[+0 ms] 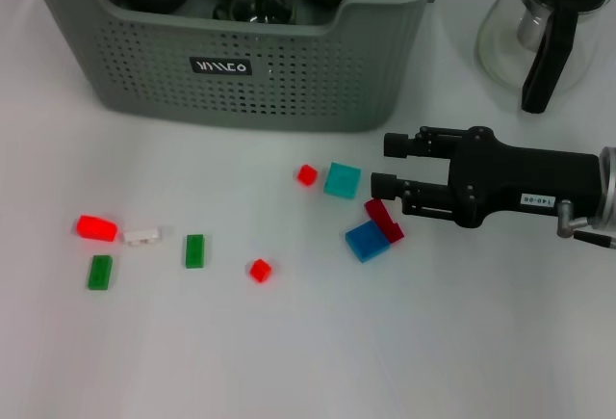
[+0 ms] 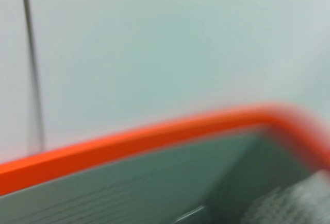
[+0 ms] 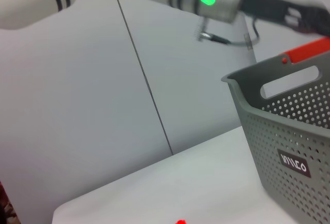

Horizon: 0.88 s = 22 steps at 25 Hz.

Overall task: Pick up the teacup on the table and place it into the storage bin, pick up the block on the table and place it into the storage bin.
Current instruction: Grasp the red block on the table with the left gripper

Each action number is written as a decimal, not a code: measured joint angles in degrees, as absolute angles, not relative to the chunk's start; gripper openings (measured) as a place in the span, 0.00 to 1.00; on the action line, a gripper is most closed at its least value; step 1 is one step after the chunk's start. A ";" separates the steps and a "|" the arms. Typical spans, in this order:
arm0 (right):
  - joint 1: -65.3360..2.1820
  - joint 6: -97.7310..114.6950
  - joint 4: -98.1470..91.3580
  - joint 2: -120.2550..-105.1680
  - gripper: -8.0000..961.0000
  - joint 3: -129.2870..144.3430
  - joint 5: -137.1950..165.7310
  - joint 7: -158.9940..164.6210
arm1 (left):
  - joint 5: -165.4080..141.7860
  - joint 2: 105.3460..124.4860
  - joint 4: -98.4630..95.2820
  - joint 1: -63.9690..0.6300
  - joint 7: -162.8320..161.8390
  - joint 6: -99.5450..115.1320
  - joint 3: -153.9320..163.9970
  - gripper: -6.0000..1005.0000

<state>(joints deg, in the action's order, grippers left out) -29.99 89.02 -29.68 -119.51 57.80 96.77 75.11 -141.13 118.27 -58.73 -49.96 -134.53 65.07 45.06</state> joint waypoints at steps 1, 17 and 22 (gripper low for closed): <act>-29.98 89.11 -29.64 -119.49 0.67 57.78 96.77 75.12 | -133.60 117.40 -59.19 -48.51 -132.45 69.42 42.48 0.44; -29.42 89.52 -29.62 -119.28 0.67 58.07 96.76 75.13 | -105.34 108.28 -45.42 -26.93 -98.26 116.67 35.62 0.63; -29.36 89.62 -29.49 -119.14 0.67 58.06 96.77 75.15 | -121.98 110.56 -54.08 -25.03 -97.42 116.38 36.64 0.63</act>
<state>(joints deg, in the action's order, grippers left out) -29.36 89.61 -29.49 -119.14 58.06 96.77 75.15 -121.98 110.56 -54.08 -25.03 -97.42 116.38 36.64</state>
